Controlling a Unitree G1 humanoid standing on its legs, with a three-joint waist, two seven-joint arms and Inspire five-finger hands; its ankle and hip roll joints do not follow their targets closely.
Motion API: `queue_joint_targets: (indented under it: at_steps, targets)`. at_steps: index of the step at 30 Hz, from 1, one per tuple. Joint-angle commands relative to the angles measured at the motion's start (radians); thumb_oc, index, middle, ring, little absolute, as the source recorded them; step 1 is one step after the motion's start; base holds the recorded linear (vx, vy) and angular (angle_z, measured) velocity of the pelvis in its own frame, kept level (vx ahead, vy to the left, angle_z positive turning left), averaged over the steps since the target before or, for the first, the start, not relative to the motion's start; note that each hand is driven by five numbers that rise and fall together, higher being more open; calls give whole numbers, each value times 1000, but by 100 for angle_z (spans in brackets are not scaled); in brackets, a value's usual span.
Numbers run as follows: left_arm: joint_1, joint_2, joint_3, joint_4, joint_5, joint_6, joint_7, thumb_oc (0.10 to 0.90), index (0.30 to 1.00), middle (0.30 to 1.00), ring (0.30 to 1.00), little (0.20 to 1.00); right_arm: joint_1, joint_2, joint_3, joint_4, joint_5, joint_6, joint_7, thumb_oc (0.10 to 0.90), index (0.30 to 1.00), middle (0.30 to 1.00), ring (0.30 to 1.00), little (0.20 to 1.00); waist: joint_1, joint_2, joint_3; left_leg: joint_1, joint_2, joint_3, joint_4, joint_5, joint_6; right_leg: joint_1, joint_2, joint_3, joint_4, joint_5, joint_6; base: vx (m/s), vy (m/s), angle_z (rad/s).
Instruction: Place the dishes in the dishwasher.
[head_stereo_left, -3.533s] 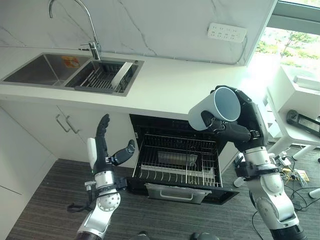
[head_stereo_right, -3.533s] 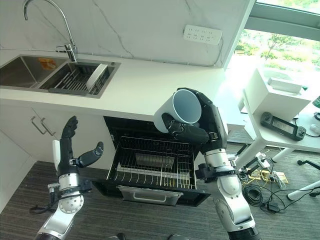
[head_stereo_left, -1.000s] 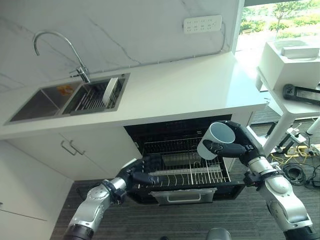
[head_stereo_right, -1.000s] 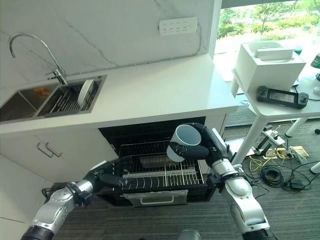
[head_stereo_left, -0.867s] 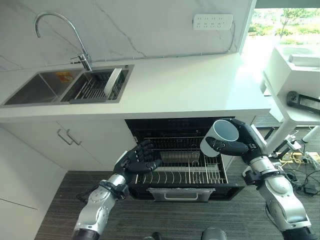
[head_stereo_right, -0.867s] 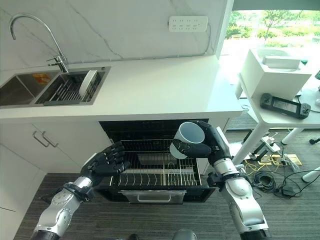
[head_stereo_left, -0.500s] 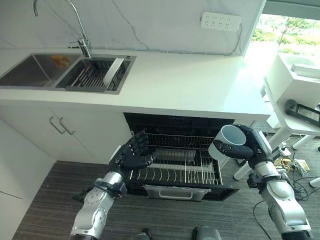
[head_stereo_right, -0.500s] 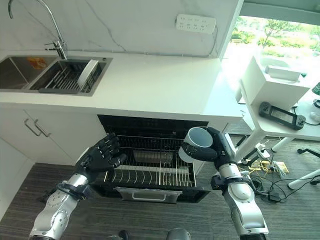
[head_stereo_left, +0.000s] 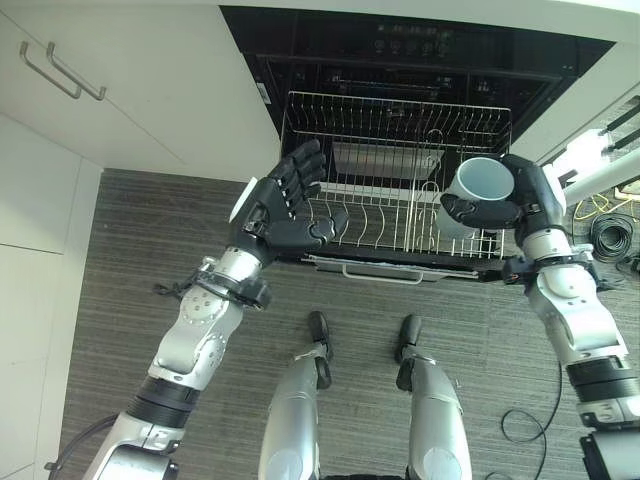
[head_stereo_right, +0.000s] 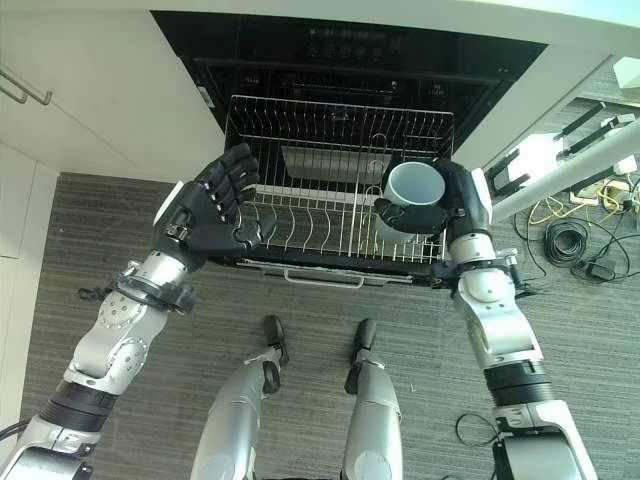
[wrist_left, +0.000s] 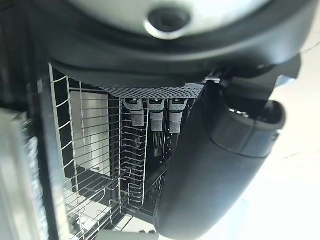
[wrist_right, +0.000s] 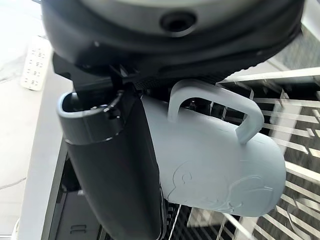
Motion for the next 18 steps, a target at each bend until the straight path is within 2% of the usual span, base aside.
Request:
queue_joint_targets:
  at_steps: [1,14,18]
  targets:
    - [-69,11,32,-98,-28,-141,-13,800,900,900,900,900,-128,-76,-47,-68,-11,-101,-28,400,300,300,300,300,6,5,-92,224,19,-120,-9,-280,3,-54,-14,4,70,-58,95,-76,-4,-4]
    - [-133,64,10,-81,-64,-169,-14,800,900,900,900,900,-303,-178,34,124,22,-43,-25,400,300,300,300,300,30,8,-77,191,7,-128,-9,-269,12,-68,5,-2,73,-67,83,-47,-19,-1]
    - [-159,79,-5,-61,-79,-182,-18,800,900,900,900,900,-379,-197,89,245,92,-15,9,400,300,300,300,300,44,6,-73,182,3,-130,-9,-258,13,-62,11,-6,76,-78,74,-31,-36,-1]
